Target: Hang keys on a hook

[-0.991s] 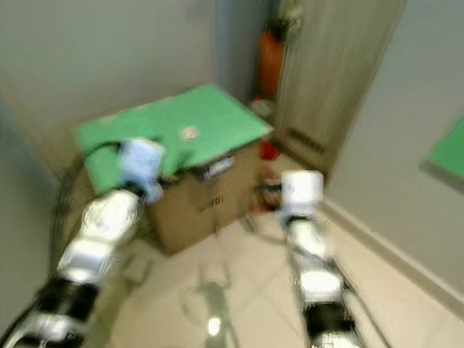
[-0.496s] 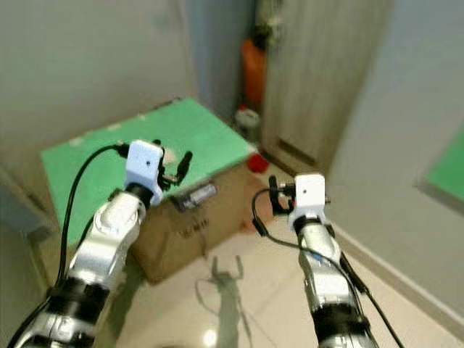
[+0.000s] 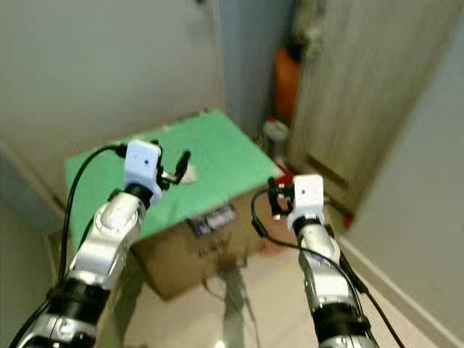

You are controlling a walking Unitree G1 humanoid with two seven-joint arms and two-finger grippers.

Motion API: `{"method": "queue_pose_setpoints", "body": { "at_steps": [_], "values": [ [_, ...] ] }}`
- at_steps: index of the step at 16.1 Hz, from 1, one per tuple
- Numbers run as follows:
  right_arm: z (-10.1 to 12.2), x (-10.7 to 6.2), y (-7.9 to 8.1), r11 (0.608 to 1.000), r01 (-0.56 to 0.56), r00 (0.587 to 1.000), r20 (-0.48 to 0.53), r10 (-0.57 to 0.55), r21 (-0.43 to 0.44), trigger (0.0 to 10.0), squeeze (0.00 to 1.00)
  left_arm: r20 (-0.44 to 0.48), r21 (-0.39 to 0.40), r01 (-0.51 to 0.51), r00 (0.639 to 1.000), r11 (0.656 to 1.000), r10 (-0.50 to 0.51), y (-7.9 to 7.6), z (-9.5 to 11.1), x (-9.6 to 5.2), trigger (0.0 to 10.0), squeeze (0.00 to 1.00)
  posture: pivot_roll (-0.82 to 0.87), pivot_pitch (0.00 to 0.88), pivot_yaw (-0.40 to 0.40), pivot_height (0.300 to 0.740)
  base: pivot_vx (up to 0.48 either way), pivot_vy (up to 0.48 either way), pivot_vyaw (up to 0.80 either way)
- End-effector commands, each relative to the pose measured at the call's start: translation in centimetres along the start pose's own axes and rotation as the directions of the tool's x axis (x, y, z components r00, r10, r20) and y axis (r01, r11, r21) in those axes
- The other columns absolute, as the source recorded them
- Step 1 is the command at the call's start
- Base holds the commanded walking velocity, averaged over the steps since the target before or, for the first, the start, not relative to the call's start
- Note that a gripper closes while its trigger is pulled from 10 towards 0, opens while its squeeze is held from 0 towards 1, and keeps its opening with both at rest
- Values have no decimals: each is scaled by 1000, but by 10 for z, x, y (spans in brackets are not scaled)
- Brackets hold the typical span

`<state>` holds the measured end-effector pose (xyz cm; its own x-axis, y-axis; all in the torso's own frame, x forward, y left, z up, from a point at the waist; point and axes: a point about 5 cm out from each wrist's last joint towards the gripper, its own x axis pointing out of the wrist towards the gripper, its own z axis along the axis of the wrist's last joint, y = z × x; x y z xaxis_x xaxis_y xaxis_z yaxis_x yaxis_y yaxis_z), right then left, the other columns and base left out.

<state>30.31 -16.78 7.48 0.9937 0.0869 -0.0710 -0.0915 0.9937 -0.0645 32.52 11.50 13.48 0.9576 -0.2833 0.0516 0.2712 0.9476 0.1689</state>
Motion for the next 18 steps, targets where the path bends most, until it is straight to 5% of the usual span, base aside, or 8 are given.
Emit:
{"method": "queue_pose_setpoints", "body": {
  "at_steps": [1, 10, 13, 18],
  "values": [
    [3, 2, 9, 999, -33, 999, 10, 33, 4, 10000, 0, -13, 1, -36, 999, 999, 36, 10, -2, -2, 10000, 0, -41, 0, 47, 740, 461, 0, 0],
    [4, 3, 12, 999, -48, 999, 10, 48, -1, 10000, 0, -47, 68, -1, 999, 998, 4, 6, -4, 2, 10000, 0, -42, 0, 46, 740, 467, 0, 158],
    [2, 2, 12, 999, -48, 999, -6, 48, 2, 10000, 0, -32, 100, 7, 999, 995, -3, 0, -2, 1, 10000, 0, -41, 0, 42, 740, 80, 0, 0],
    [3, 3, 15, 998, -66, 998, 3, 66, -19, 10000, 0, -27, 106, -10, 1000, 994, 13, 1, -1, 1, 10000, 0, -36, 0, 42, 740, 251, -345, 594]
  ]
}}
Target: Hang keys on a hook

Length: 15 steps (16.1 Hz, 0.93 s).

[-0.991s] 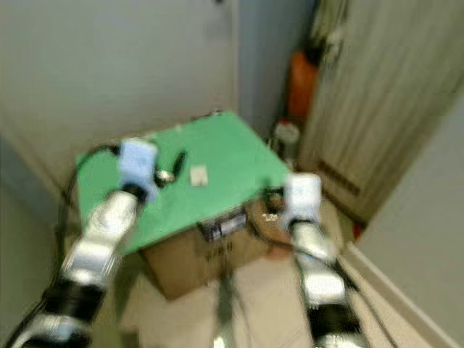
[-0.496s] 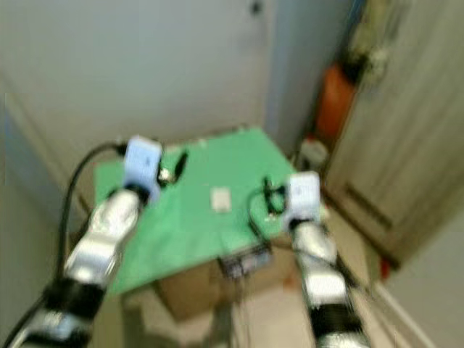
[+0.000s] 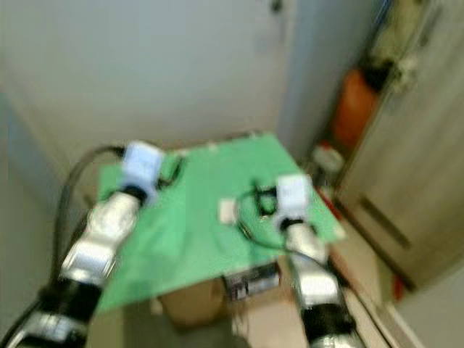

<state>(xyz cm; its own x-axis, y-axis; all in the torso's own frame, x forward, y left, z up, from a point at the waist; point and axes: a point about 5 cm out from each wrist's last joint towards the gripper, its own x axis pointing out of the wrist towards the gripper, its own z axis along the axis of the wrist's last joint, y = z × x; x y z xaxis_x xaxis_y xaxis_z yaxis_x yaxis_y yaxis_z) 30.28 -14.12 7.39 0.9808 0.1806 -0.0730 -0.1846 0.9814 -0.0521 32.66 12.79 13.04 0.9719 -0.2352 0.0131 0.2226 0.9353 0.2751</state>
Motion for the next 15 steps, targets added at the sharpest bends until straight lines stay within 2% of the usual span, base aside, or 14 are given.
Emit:
{"method": "queue_pose_setpoints", "body": {
  "at_steps": [1, 3, 5, 9, 10, 12, 15],
  "values": [
    [2, 0, -12, 999, 28, 1000, -2, -28, -26, 10000, 0, 23, -5, 25, 999, 1000, -25, -9, 7, 3, 10000, 0, -35, 0, 41, 740, 315, -356, 731],
    [2, 1, -12, 999, 29, 1000, -3, -29, -22, 10000, 0, 22, -5, 24, 999, 1000, -23, -9, 7, 3, 10000, 0, -34, 0, 41, 740, 317, -354, 725],
    [1, 1, -12, 999, 41, 999, -6, -41, 4, 10000, 0, 19, -15, 27, 999, 1000, -27, -10, 6, 2, 10000, 0, -32, 0, 42, 740, 367, -302, 0],
    [1, -1, -10, 1000, 25, 1000, 10, -25, -4, 10000, 0, 31, -12, 31, 999, 999, -30, -10, 6, 0, 10000, 0, -30, 0, 41, 740, 397, -265, 0],
    [2, -1, -10, 1000, 24, 1000, 17, -23, -7, 10000, 0, 51, -21, 19, 999, 1000, -18, -10, 8, -1, 10000, 0, -30, 0, 41, 740, 0, 0, 0],
    [4, 0, -9, 1000, 13, 1000, 20, -13, -3, 10000, 0, 17, -35, -2, 1000, 999, 3, -8, 4, 1, 10000, 0, -31, 0, 37, 740, 0, 0, 0],
    [2, 1, -8, 1000, 2, 1000, -4, -2, -25, 10000, 0, 20, -41, -1, 1000, 999, 2, -8, 4, 1, 10000, 0, -32, 0, 34, 726, 0, 0, 0]
  ]
}}
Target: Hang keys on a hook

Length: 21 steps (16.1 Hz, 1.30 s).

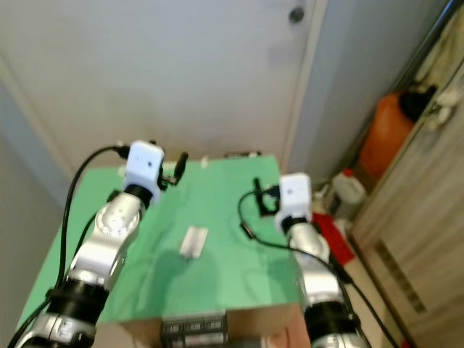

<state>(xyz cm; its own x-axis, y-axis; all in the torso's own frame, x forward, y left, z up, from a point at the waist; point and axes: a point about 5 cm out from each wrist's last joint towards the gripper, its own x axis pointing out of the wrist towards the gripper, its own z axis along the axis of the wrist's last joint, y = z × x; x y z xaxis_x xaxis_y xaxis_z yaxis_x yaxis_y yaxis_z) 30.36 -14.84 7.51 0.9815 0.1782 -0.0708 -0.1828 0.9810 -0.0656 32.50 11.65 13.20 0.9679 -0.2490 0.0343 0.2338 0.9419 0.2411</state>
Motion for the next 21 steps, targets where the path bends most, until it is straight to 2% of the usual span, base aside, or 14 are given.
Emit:
{"method": "queue_pose_setpoints", "body": {
  "at_steps": [1, 11, 14, 17, 21],
  "values": [
    [1, 1, 0, 1000, 1, 1000, -5, -1, -10, 10000, 0, -5, -9, -10, 1000, 1000, 10, 2, -1, -1, 10000, 0, -32, 0, 33, 717, 0, 0, 0],
    [0, 1, -2, 1000, -3, 1000, -12, 2, -10, 10000, 0, -13, -42, -47, 999, 998, 46, 9, -5, -3, 10000, 0, -28, 0, 23, 623, 0, 0, 0],
    [2, 1, -2, 1000, 0, 1000, -1, 0, 0, 10000, 0, 18, -76, 1, 1000, 997, 1, 10, -8, -4, 10000, 0, -27, 0, 21, 618, 0, 0, 0],
    [2, 0, -1, 1000, -3, 1000, 1, 3, -1, 10000, 0, -44, -91, 19, 999, 996, -23, 20, -22, 1, 10000, 0, -27, 0, 20, 618, 0, 0, 0],
    [0, -3, -1, 1000, -3, 1000, 1, 3, 0, 10000, 0, -78, -37, 45, 996, 998, -48, 28, -25, 12, 10000, 0, -36, 0, 19, 618, 0, 0, 0]
  ]
}}
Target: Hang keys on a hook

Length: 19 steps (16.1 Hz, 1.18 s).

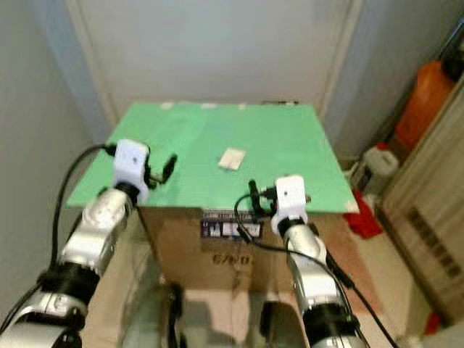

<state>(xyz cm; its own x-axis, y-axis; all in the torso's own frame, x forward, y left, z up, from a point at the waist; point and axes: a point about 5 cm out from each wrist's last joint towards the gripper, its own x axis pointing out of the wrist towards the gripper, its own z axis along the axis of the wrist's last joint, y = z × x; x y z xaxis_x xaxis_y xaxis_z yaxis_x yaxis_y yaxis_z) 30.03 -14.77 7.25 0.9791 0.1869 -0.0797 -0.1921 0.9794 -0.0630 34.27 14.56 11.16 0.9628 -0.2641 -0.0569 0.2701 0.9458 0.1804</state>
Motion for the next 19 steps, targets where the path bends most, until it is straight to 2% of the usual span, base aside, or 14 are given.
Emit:
{"method": "queue_pose_setpoints", "body": {
  "at_steps": [1, 5, 10, 13, 16, 17, 19],
  "values": [
    [3, -1, -3, 1000, 8, 1000, 9, -8, -3, 10000, 0, 10, 47, 20, 1000, 999, -21, 2, 4, 3, 10000, 0, -36, 0, 19, 618, 0, 0, 0],
    [2, -2, -5, 1000, 13, 1000, 4, -13, -6, 10000, 0, 14, 74, 72, 997, 995, -73, -4, 5, 8, 10000, 0, -38, 0, 18, 618, 0, 0, 0],
    [4, -1, 0, 1000, 7, 1000, 13, -7, -5, 10000, 0, -8, 93, 80, 997, 992, -79, 1, 6, 17, 10000, 0, -39, 0, 22, 618, 0, 0, 0],
    [0, -13, 0, 1000, 0, 1000, 6, 0, -11, 10000, 0, -22, 88, 61, 998, 994, -59, 5, 7, 22, 10000, 0, -78, 0, 13, 618, 0, 0, 0],
    [-3, -38, -9, 999, -3, 1000, -22, 2, -54, 10000, 0, -34, 81, 92, 995, 992, -90, -6, 7, 28, 10000, 0, -148, 15, 3, 618, 0, 0, 0],
    [-3, -51, -14, 998, 4, 999, -32, -6, -68, 10000, 0, -37, 67, 108, 994, 992, -106, -10, 7, 30, 10000, 0, -193, 48, 0, 618, 0, 0, 0],
    [-3, -65, -19, 997, 17, 999, -45, -20, -73, 10000, 0, -49, 53, 127, 991, 991, -124, -15, 5, 32, 10000, 0, -220, 73, -2, 618, 0, 0, 0]
  ]
}}
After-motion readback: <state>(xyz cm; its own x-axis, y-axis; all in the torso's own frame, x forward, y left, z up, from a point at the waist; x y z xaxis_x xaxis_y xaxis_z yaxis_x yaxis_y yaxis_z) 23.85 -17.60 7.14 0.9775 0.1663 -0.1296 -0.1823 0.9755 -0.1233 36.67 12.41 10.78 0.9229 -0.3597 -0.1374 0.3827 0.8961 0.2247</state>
